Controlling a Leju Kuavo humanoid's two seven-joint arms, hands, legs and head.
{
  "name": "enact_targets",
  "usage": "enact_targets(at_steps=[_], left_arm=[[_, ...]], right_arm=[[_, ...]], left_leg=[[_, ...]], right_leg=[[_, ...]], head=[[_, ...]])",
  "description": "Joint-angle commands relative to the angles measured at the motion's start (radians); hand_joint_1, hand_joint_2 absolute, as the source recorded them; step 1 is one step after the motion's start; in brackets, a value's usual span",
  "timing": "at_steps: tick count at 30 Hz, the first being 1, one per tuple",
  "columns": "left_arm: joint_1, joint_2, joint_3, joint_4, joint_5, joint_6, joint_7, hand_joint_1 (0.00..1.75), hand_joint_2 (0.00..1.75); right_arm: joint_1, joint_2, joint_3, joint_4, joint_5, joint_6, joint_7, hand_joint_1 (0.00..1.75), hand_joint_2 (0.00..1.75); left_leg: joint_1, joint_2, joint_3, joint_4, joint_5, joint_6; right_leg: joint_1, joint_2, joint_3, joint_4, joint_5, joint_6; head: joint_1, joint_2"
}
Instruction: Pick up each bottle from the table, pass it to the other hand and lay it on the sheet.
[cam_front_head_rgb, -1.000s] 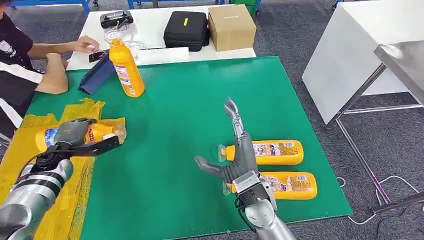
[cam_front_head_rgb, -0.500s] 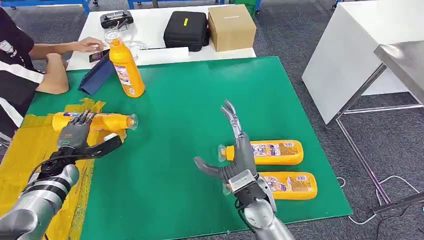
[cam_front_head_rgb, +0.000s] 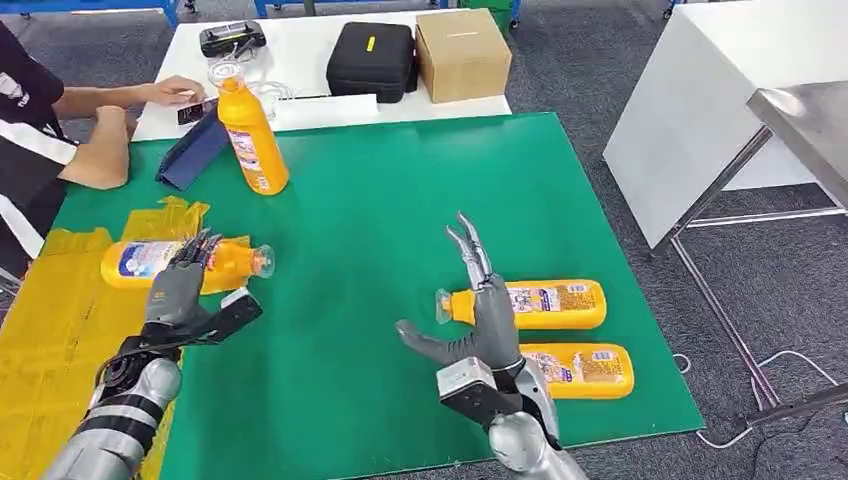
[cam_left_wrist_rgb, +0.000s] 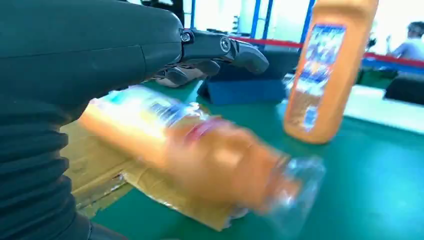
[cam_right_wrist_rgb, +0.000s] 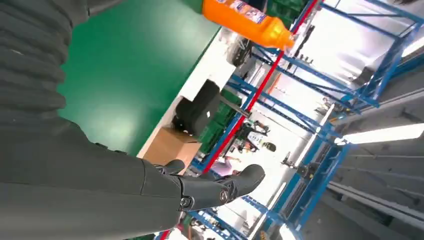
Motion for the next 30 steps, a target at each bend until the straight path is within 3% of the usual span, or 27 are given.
enact_targets(at_steps=[1,9,11,12,15,20,22,23,25,30], left_arm=[[0.027,-0.023,0.026,-0.109,0.004,-0.017,0.007,0.0,1.75],[0.027,-0.023,0.026,-0.109,0.004,-0.017,0.007,0.0,1.75],[0.093,-0.079,0.066,-0.269,0.302,-0.104,-0.213,0.0,1.75],[0.144,-0.093,0.057,-0.388,0.367,-0.137,-0.236,0.0,1.75],[0.266,-0.125,0.002,-0.676,0.466,-0.177,-0.222,0.0,1.75],[0.354,-0.16,-0.046,-0.831,0.564,-0.207,-0.242,0.0,1.75],[0.367,-0.161,-0.055,-0.844,0.713,-0.338,-0.222,0.0,1.75],[0.38,-0.14,-0.053,-0.853,0.889,-0.502,-0.231,0.0,1.75],[0.393,-0.14,-0.044,-0.85,0.941,-0.562,-0.234,0.0,1.75],[0.381,-0.154,-0.05,-0.826,0.94,-0.578,-0.231,0.0,1.75]], right_arm=[[-0.011,-0.026,-0.013,0.009,0.001,-0.002,0.002,0.0,1.75],[-0.011,-0.026,-0.013,0.009,0.001,-0.002,0.002,0.0,1.75],[-0.014,-0.048,-0.012,0.017,0.145,-0.052,0.059,0.0,1.75],[-0.01,-0.062,-0.015,0.012,0.213,-0.072,0.088,0.0,1.75],[-0.012,-0.136,-0.02,0.001,0.389,-0.042,0.184,0.0,1.75],[0.009,-0.215,-0.08,-0.02,0.507,0.01,0.237,0.0,1.75],[0.015,-0.245,-0.103,-0.02,0.518,0.05,0.246,0.0,1.75],[-0.008,-0.345,-0.106,0.01,0.537,0.153,0.27,0.0,1.75],[-0.026,-0.403,-0.16,0.072,0.495,0.179,0.212,0.0,1.75],[-0.048,-0.457,-0.229,0.094,0.439,0.239,0.16,0.0,1.75]], left_leg=[[0.001,-0.003,0.003,0.0,-0.001,-0.001],[0.001,-0.002,0.003,0.0,-0.001,0.0],[0.002,-0.004,0.006,0.001,-0.003,-0.001],[0.001,-0.002,0.002,0.0,-0.001,0.0],[0.001,-0.002,0.002,0.001,-0.002,0.0],[-0.001,-0.004,0.002,0.001,-0.003,0.002],[-0.002,-0.004,0.002,0.001,-0.003,0.003],[-0.002,-0.005,0.004,0.001,-0.005,0.003],[-0.001,-0.006,0.007,0.001,-0.006,0.003],[-0.003,-0.008,0.005,0.001,-0.005,0.004]], right_leg=[[0.001,-0.002,0.004,0.0,-0.002,-0.001],[0.001,-0.001,0.003,0.0,-0.001,-0.001],[0.002,-0.002,0.008,0.0,-0.003,-0.001],[0.001,-0.001,0.003,-0.001,-0.001,0.0],[0.001,-0.001,0.004,-0.001,-0.002,0.0],[-0.001,-0.002,0.004,-0.002,-0.002,0.0],[-0.002,-0.002,0.004,-0.001,-0.002,0.0],[-0.002,-0.002,0.006,-0.001,-0.003,0.0],[-0.001,-0.003,0.01,-0.002,-0.004,-0.001],[-0.002,-0.004,0.008,-0.002,-0.003,0.0]], head=[[0.0,0.0],[0.0,0.0],[0.0,0.0],[0.0,0.0],[0.0,0.0],[0.0,0.0],[0.0,0.0],[0.0,0.0],[0.0,0.0],[0.0,0.0]])
